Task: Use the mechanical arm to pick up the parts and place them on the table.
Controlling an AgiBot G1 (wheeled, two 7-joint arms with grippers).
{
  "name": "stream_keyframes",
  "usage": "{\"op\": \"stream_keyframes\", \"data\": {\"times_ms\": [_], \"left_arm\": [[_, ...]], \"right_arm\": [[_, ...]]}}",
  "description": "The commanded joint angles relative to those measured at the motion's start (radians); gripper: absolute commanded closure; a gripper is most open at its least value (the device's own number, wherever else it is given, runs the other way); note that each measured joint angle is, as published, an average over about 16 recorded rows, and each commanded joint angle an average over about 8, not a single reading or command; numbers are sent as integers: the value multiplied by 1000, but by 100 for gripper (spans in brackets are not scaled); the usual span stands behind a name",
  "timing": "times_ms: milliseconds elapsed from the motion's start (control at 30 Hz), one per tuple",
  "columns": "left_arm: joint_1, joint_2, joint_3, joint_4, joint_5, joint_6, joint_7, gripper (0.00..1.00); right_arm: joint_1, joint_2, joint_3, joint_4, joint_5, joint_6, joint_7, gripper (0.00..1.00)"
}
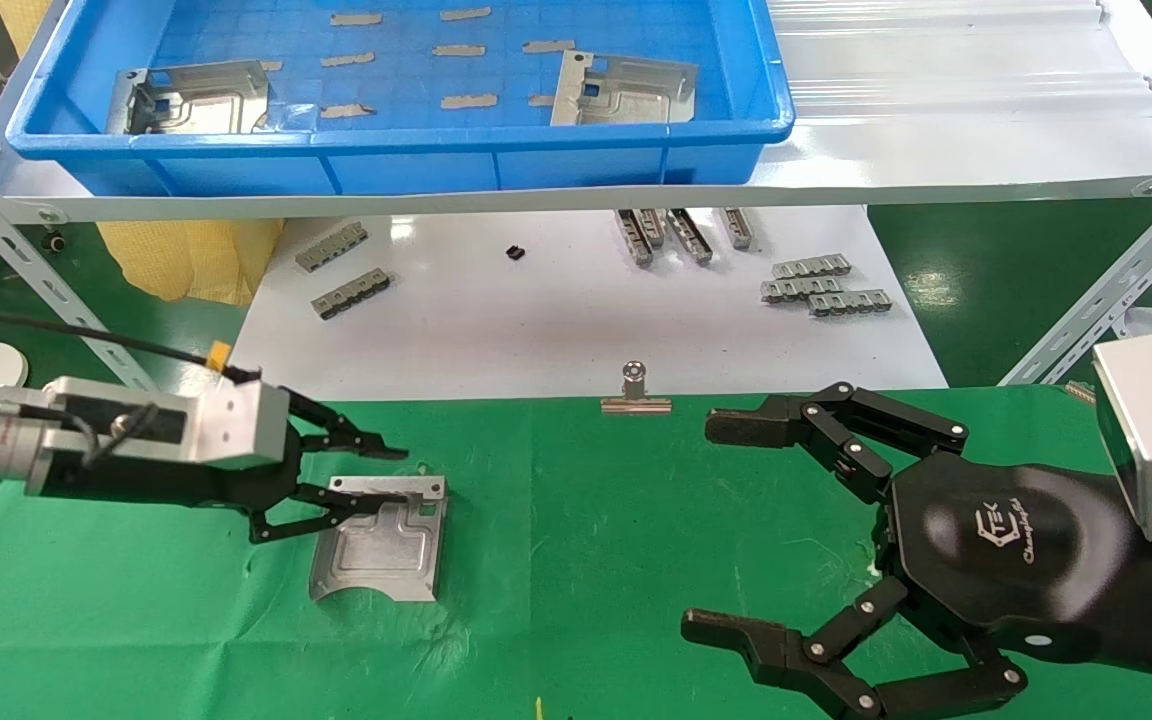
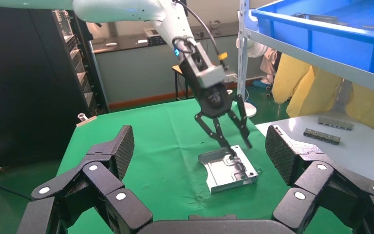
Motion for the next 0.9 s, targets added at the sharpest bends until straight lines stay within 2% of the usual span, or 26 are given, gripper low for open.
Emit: {"op": "stream_keyframes", "data": {"times_ms": [33,233,533,900], "left_arm": [[-4,-3,-9,13,-16,23,-13,0],[22,-14,-42,61,-71,33,-102,0],[25,-15,-43,51,-73,32,-95,0],[118,-69,-108,-126,-139,18,-198,0]], "right_arm": [[0,0,0,0,0,0,0,0],[0,0,0,0,0,0,0,0],[0,0,0,0,0,0,0,0],[0,0,0,0,0,0,0,0]]}}
